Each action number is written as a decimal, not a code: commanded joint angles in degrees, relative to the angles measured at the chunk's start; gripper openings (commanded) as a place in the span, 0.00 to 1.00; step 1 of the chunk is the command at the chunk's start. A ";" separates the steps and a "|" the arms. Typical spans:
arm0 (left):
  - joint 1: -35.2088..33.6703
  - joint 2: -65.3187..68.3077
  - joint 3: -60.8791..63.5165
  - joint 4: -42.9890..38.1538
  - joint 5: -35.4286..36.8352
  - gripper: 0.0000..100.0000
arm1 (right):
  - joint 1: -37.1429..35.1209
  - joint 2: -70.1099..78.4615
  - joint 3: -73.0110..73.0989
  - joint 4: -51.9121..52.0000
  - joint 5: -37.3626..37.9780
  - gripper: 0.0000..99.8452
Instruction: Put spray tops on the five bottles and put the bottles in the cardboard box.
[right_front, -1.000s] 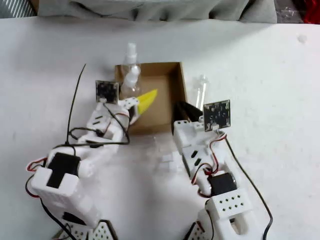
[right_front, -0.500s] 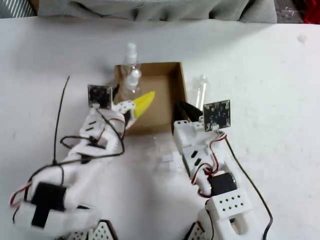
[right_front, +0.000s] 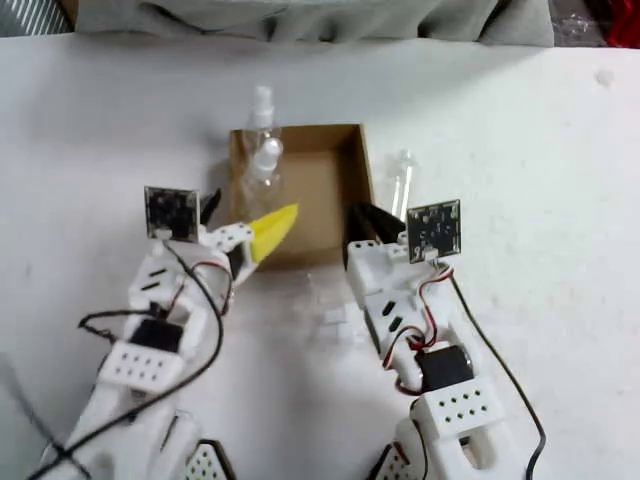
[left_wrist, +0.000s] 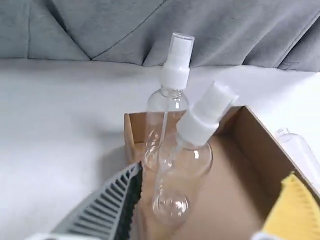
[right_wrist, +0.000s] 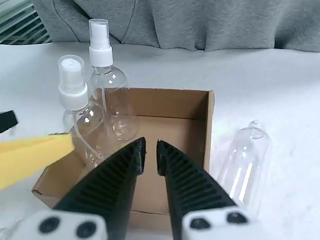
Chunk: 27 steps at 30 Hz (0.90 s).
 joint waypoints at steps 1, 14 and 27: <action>-0.57 -12.35 -0.44 12.40 -0.09 0.38 | 0.22 -0.75 -0.53 -1.36 -0.26 0.02; -0.57 -41.10 -0.35 48.35 0.00 0.38 | 1.36 -1.27 -0.70 -0.22 2.20 0.02; -0.40 -48.13 11.08 50.55 0.09 0.38 | 11.65 -1.36 -9.23 35.30 27.34 0.02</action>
